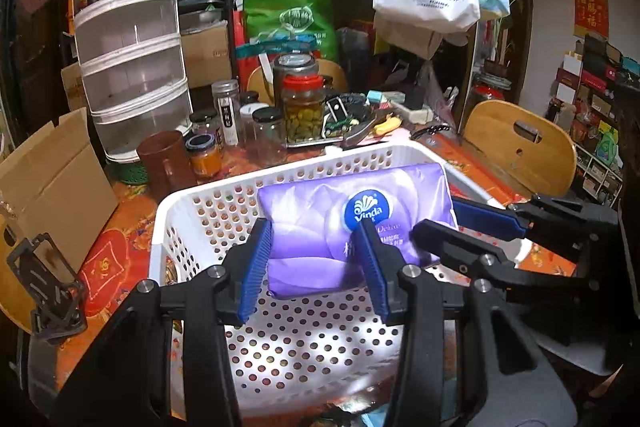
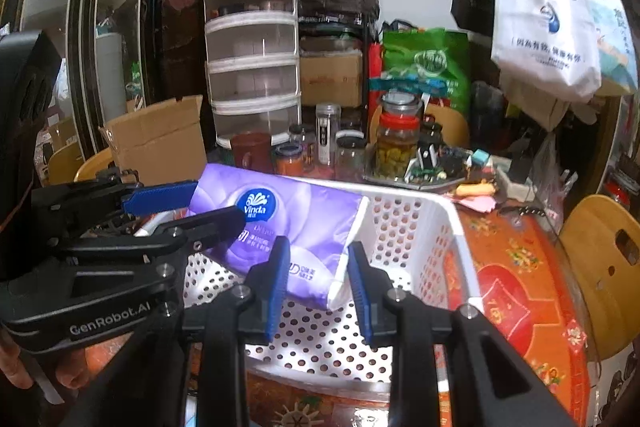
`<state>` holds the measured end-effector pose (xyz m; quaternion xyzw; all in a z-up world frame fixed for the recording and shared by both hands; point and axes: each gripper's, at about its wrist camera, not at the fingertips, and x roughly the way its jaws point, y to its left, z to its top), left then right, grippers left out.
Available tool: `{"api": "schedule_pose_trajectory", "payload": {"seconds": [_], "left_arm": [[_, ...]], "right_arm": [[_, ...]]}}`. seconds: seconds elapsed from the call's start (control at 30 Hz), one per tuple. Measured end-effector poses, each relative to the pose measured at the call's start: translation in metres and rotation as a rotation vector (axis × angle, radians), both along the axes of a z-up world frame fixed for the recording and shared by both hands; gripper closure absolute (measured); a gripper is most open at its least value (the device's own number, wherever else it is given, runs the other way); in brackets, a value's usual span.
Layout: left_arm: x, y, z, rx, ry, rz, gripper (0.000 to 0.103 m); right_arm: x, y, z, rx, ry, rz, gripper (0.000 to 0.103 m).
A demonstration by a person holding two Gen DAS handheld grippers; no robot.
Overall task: Organize soft objects
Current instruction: 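Lower the tissue pack into the white basket and open the right tool, then move the right tool back to the plush doll and grasp it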
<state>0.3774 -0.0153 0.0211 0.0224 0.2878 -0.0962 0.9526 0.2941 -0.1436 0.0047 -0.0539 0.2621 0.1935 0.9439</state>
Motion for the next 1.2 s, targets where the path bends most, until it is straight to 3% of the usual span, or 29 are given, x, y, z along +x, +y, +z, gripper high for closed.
{"api": "schedule_pose_trajectory", "payload": {"seconds": [0.37, 0.4, 0.47, 0.5, 0.53, 0.6, 0.7, 0.97, 1.2], "left_arm": [[0.029, 0.005, -0.034, 0.007, 0.087, 0.018, 0.061], [0.029, 0.007, -0.036, 0.005, 0.083, 0.02, 0.057], [0.025, 0.013, -0.036, 0.002, 0.065, 0.039, 0.038], [0.023, 0.015, -0.035, 0.003, 0.049, 0.049, 0.021], [0.019, 0.018, -0.033, 0.005, 0.027, 0.062, 0.012], [0.011, 0.022, -0.028, -0.003, -0.001, 0.073, 0.009], [0.002, 0.025, -0.019, -0.002, -0.021, 0.069, 0.003], [-0.043, 0.031, 0.002, 0.008, -0.061, 0.103, 0.003], [-0.098, 0.046, 0.01, -0.003, -0.028, 0.138, 0.003]], "right_arm": [[0.035, 0.004, -0.026, -0.018, 0.101, 0.008, 0.075], [0.038, 0.003, -0.028, -0.017, 0.113, 0.007, 0.074], [0.042, -0.003, -0.032, -0.004, 0.134, -0.004, 0.072], [0.042, -0.008, -0.032, 0.009, 0.134, -0.016, 0.066], [0.04, -0.012, -0.031, 0.012, 0.128, -0.024, 0.05], [0.036, -0.018, -0.027, 0.009, 0.109, -0.037, 0.035], [0.03, -0.024, -0.02, 0.018, 0.109, -0.031, 0.029], [0.008, -0.041, -0.004, 0.037, 0.091, -0.045, 0.024], [-0.032, -0.055, 0.007, 0.049, 0.084, -0.046, 0.024]]}}
